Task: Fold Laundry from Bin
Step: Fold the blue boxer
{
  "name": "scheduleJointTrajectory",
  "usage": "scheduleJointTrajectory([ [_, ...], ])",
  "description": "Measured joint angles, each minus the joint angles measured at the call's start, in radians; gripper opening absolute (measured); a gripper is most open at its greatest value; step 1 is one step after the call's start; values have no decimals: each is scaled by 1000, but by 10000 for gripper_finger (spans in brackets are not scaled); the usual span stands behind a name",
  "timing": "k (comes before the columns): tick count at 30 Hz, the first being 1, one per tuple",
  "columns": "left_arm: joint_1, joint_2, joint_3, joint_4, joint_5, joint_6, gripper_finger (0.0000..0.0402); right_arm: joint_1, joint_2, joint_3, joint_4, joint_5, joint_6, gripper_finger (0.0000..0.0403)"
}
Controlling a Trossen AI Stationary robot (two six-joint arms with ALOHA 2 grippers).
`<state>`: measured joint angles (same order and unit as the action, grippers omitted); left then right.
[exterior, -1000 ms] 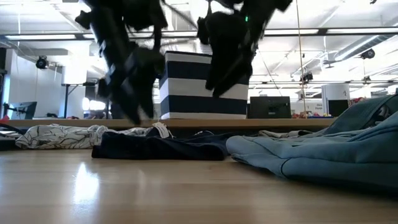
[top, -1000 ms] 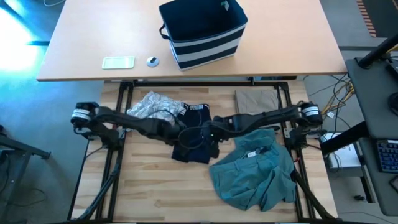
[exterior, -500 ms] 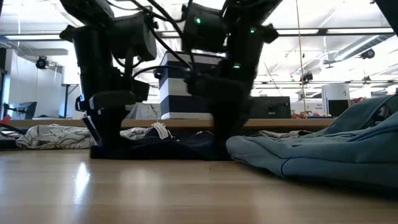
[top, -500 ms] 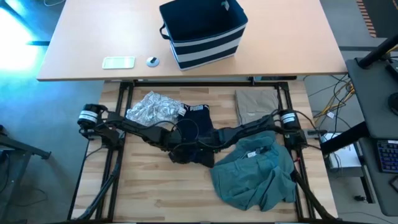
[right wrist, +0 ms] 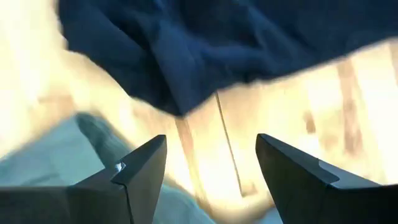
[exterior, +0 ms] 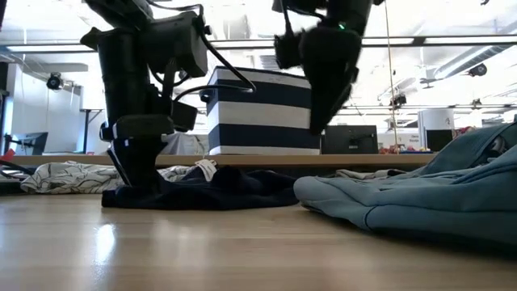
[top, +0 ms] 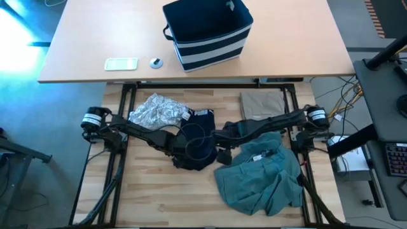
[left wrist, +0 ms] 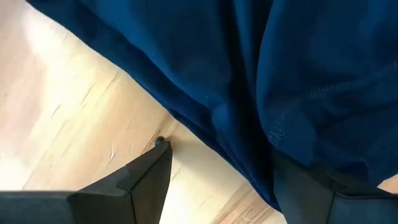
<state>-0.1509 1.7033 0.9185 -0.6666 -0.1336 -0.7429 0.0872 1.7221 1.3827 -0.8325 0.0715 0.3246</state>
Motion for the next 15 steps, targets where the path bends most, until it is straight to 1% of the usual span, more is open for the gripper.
scheduleJointTrajectory([
  [4,0,-2,1,-6,-5,8,237,21,11,-94,52,-10,28,242],
  [7,0,-2,-1,-6,-6,19,237,50,45,-144,205,-110,84,237],
  [11,0,-2,-1,-7,-6,31,237,72,106,-143,422,-222,211,228],
  [13,0,-2,-1,-6,-7,39,237,71,141,-121,518,-245,272,224],
  [15,0,-2,-1,-5,-8,49,237,68,172,-92,576,-251,294,221],
])
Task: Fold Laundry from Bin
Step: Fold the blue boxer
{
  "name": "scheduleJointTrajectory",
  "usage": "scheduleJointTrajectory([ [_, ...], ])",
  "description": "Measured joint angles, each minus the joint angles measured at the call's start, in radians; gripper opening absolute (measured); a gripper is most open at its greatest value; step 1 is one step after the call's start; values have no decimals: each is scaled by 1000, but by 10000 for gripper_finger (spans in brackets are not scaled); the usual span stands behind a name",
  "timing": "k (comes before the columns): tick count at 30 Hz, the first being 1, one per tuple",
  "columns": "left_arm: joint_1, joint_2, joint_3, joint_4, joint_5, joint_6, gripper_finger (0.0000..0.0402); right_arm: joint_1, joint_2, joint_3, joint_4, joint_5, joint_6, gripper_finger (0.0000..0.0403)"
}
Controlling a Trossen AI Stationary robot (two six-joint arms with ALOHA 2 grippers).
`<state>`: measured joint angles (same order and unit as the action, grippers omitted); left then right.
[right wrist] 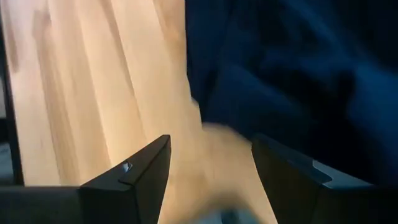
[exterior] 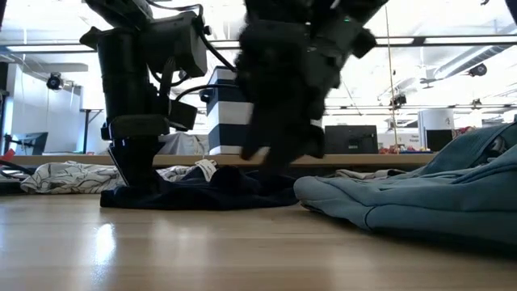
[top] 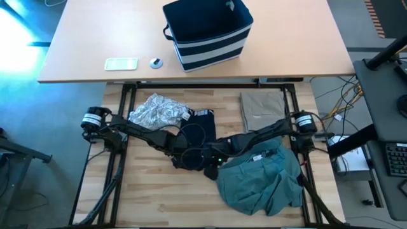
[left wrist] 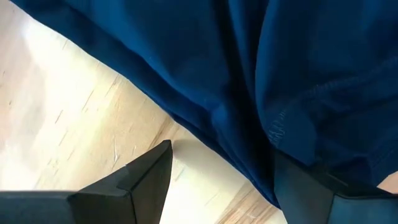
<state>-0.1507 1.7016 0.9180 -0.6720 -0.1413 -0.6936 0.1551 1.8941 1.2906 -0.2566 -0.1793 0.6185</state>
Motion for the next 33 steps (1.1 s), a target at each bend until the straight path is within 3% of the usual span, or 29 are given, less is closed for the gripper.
scheduleJointTrajectory([
  [8,1,0,0,1,-2,5,237,-99,140,141,-13,25,1,219],
  [14,10,-14,-19,-1,-3,4,237,-119,137,210,-123,68,-94,219],
  [25,8,-14,-24,3,-7,9,237,10,56,156,-209,110,-163,219],
  [33,7,-14,-24,6,-7,29,237,62,61,83,-212,153,40,190],
])
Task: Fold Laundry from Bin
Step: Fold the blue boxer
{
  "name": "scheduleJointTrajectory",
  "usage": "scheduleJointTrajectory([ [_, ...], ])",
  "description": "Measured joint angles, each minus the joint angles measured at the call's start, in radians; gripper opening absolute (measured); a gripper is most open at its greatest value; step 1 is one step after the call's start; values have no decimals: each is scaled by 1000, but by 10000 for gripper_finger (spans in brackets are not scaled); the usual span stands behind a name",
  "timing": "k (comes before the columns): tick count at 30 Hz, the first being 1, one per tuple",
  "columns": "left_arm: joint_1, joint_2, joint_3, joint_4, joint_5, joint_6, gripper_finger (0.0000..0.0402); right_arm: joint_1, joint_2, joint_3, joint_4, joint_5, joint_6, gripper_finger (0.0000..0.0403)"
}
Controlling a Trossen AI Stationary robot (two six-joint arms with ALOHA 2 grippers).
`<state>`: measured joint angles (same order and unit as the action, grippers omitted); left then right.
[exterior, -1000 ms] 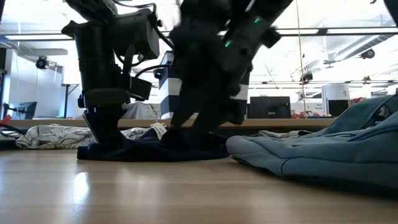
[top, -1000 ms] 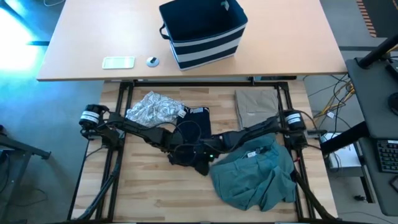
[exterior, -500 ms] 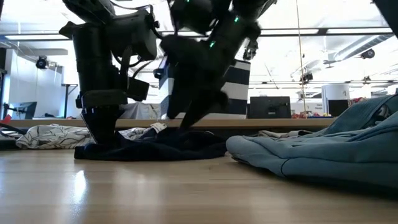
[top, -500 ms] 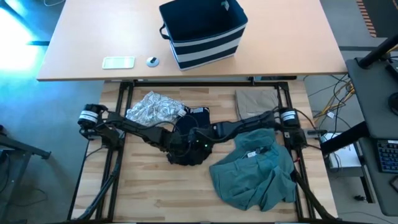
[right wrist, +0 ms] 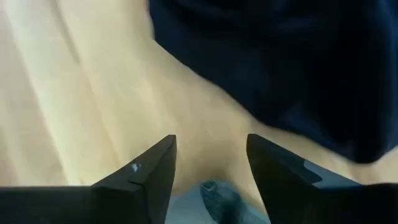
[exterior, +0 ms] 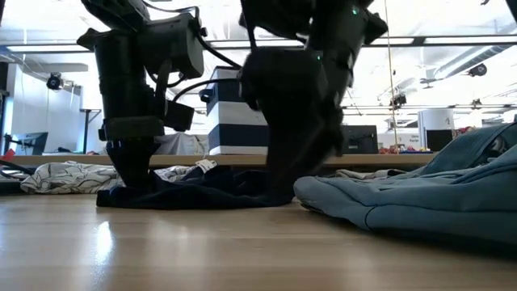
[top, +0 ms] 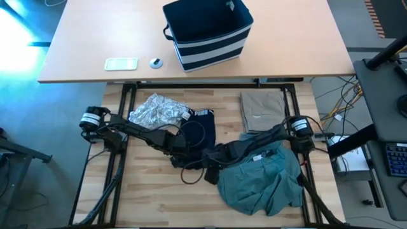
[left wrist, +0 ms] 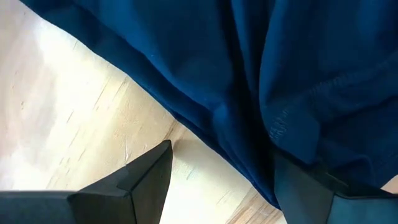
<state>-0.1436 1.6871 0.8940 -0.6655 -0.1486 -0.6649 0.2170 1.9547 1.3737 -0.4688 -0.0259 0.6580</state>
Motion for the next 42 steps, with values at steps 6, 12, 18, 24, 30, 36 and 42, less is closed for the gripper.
scheduleJointTrajectory([
  [6,0,0,0,5,0,18,237,-101,23,-4,84,13,-10,157],
  [12,0,0,-1,6,2,16,237,-210,0,60,113,31,-39,140],
  [18,0,0,-2,6,0,10,237,-222,-21,78,106,-6,-52,133],
  [24,0,0,-2,7,1,10,237,-162,-35,79,-7,-36,-57,132],
  [30,0,0,-3,8,2,10,237,-40,-50,78,-168,-77,-67,124],
  [36,0,0,-3,11,1,28,237,5,14,75,-86,110,-55,112],
  [42,0,0,-3,6,1,28,237,-1,77,76,-57,-42,11,88],
])
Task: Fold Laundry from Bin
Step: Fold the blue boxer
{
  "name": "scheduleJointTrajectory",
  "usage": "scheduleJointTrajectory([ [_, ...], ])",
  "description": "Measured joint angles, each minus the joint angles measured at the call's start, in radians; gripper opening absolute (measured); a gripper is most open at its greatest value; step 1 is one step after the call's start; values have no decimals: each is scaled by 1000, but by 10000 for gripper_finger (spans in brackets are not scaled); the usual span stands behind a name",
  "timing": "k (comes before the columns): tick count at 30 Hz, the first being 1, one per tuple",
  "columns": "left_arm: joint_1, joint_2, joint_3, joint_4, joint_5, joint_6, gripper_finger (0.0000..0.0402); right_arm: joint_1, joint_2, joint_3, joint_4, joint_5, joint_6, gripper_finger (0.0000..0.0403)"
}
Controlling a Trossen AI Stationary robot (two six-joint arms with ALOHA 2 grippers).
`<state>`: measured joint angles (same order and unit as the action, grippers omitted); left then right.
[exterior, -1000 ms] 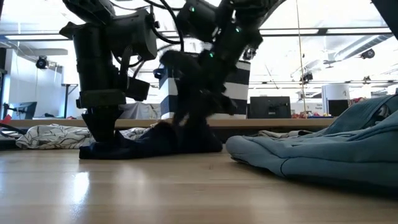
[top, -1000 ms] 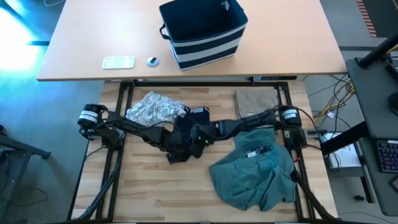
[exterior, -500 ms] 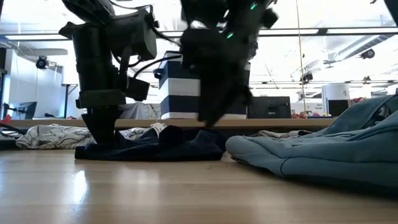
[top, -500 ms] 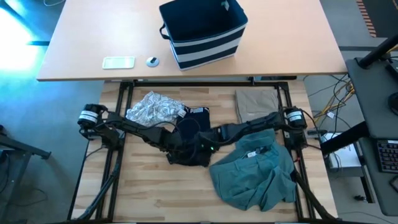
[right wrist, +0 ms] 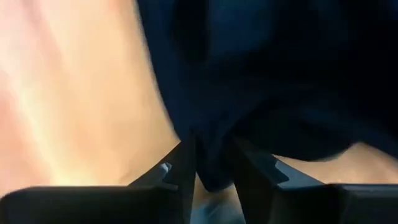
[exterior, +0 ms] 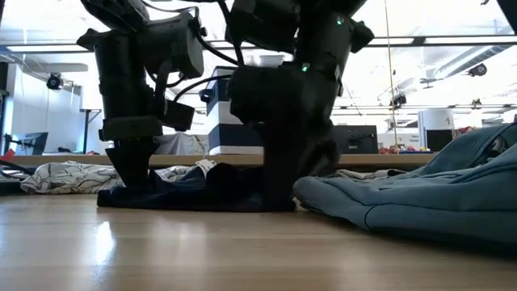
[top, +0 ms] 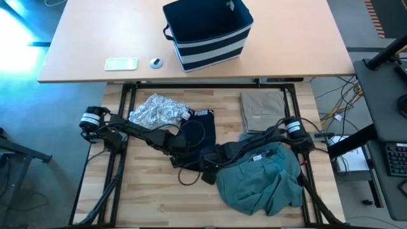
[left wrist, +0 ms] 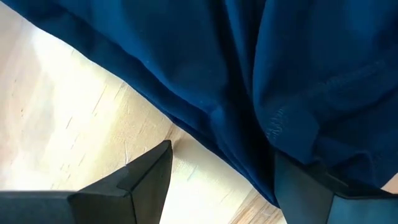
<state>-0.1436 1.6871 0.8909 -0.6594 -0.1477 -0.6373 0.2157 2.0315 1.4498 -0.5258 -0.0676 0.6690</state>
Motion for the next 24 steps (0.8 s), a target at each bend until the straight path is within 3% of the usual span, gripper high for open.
scheduleJointTrajectory([
  [5,0,0,-1,-1,0,0,237,11,-16,1,-68,-234,86,66],
  [9,0,0,-1,-2,0,0,237,6,-79,28,-64,-269,89,59],
  [13,0,0,-1,-2,0,0,237,-21,-118,66,-14,-160,45,59],
  [18,0,-7,-2,-5,0,0,237,-26,-113,70,84,41,-143,61],
  [24,0,-65,-6,-44,34,2,237,-26,-43,71,166,114,-220,82],
])
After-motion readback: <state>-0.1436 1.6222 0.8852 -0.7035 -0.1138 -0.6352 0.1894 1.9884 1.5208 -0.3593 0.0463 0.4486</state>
